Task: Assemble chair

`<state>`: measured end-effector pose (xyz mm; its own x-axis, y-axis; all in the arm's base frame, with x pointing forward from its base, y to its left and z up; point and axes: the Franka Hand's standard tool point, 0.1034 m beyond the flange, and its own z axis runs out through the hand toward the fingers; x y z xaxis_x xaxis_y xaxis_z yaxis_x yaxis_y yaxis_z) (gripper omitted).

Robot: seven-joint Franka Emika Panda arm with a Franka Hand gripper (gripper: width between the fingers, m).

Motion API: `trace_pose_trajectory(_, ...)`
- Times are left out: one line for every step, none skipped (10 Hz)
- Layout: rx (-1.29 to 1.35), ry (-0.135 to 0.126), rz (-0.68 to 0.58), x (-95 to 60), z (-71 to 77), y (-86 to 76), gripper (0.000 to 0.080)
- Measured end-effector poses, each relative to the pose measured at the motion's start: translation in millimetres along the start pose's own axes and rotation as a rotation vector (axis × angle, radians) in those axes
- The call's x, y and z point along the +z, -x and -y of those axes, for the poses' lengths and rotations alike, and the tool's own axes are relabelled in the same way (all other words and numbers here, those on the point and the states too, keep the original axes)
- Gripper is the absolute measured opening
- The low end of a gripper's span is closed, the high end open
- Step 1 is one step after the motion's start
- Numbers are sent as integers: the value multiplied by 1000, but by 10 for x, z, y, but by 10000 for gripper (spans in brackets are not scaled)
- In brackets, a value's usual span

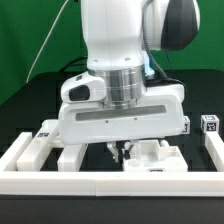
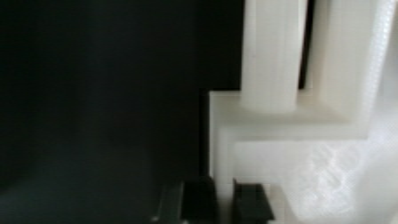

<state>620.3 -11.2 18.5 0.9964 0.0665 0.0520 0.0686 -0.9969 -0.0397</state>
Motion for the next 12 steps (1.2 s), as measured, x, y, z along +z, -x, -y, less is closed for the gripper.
trace_pose_trajectory(4,-2,7,3,81,-12,28)
trace_pose_trajectory(17,-4,8,5,187,-23,28)
trace_pose_trajectory(13,-5,8,7,316,-36,28)
trace_pose_trajectory(0,-5,8,11,416,-43,28)
trace_pose_trajectory(1,-5,8,20,488,-44,28)
trace_pose_trajectory(15,2,4,21,489,-48,28)
trace_pose_trajectory(21,6,-4,21,490,-51,28)
trace_pose_trajectory(25,6,-4,20,489,-51,28)
trace_pose_trajectory(26,6,-4,20,487,-51,28)
trace_pose_trajectory(26,6,-4,21,486,-51,35)
trace_pose_trajectory(26,6,-3,23,486,-49,35)
trace_pose_trajectory(26,6,-3,24,486,-49,213)
